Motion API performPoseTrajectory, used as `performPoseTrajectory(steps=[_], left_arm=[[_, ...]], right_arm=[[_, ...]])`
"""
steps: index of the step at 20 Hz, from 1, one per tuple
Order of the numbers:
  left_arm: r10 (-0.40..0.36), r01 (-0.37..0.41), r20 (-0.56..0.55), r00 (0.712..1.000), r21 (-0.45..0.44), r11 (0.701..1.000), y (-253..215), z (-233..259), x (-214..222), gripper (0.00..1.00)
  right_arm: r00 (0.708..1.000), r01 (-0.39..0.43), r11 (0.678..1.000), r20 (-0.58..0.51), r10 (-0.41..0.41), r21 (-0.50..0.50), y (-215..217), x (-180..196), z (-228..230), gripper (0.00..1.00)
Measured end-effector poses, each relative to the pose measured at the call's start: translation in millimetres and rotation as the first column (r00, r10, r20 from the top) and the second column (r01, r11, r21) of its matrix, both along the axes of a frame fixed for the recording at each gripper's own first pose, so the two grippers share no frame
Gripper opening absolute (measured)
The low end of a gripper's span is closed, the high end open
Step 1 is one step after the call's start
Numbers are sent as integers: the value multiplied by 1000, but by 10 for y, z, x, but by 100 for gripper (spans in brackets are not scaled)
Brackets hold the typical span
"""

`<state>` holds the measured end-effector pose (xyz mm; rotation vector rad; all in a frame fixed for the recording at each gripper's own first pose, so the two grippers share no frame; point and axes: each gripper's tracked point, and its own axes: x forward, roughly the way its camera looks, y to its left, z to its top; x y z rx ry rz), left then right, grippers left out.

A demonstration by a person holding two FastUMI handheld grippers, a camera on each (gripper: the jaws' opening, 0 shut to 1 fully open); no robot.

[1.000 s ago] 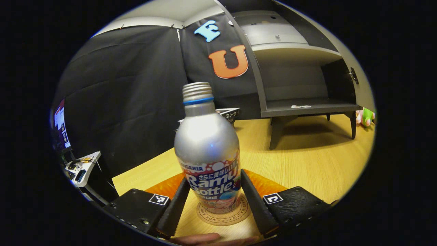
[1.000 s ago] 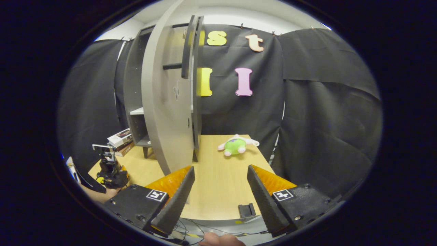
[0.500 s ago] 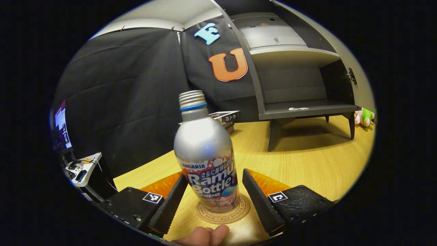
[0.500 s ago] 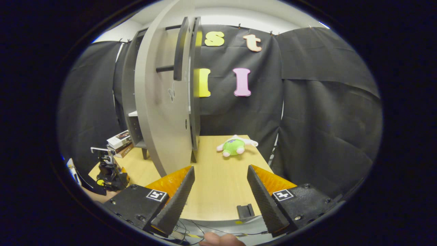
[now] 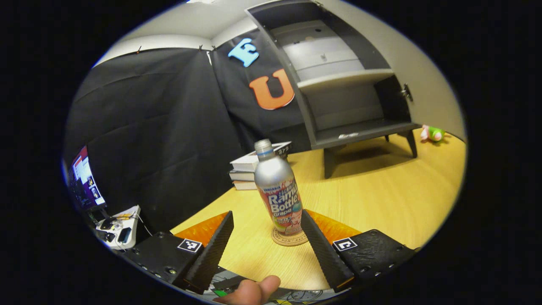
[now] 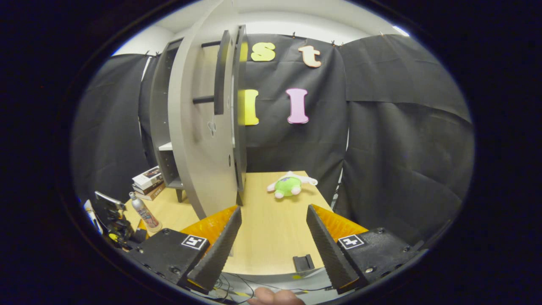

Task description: Open the cabinet door with the right hand, grasp the bottle in the cabinet with the left hand and place it on the coaster, then close the cabinet door with the right hand.

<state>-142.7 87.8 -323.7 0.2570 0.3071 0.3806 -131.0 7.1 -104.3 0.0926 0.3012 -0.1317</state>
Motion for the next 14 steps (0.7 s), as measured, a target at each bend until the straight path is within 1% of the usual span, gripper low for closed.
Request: performPoseTrajectory(steps=[1, 3, 6, 7, 8, 9, 10, 11, 13, 14], left_arm=[[-17, 17, 14, 1000, -17, 1000, -76, 262, -80, 96], [-55, 60, 74, 996, -68, 996, -315, 908, -150, 96], [-139, 162, 157, 978, -142, 977, -737, 1802, -100, 96], [-145, 170, 175, 974, -136, 976, -765, 2075, -90, 100], [-143, 168, 198, 970, -115, 979, -758, 2369, -76, 96], [-157, 181, 215, 964, -98, 979, -781, 2593, -40, 96], [-184, 203, 200, 962, -78, 976, -859, 2731, -42, 100], [-208, 224, 179, 962, -72, 972, -926, 2793, -40, 96], [-231, 249, 160, 960, -107, 963, -1038, 2915, -104, 96], [-245, 268, 170, 955, -131, 954, -1098, 2969, -109, 100]], right_arm=[[1000, 5, 1000, 12, -6, 9, -2, -9, 42, 98], [1000, 18, 999, 25, -19, 27, -6, -45, 119, 96], [997, 24, 997, 66, -29, 79, -41, -120, 326, 98], [996, 23, 995, 85, -31, 92, -64, -134, 423, 98], [993, 14, 994, 112, -26, 106, -68, -131, 548, 98], [990, 6, 993, 138, -23, 118, -77, -116, 665, 98], [988, -2, 992, 156, -18, 129, -83, -87, 773, 96], [986, -14, 990, 169, -10, 139, -59, -43, 838, 96], [985, -43, 988, 169, 18, 148, 24, 65, 892, 98], [986, -64, 987, 159, 40, 149, 98, 114, 885, 98]])
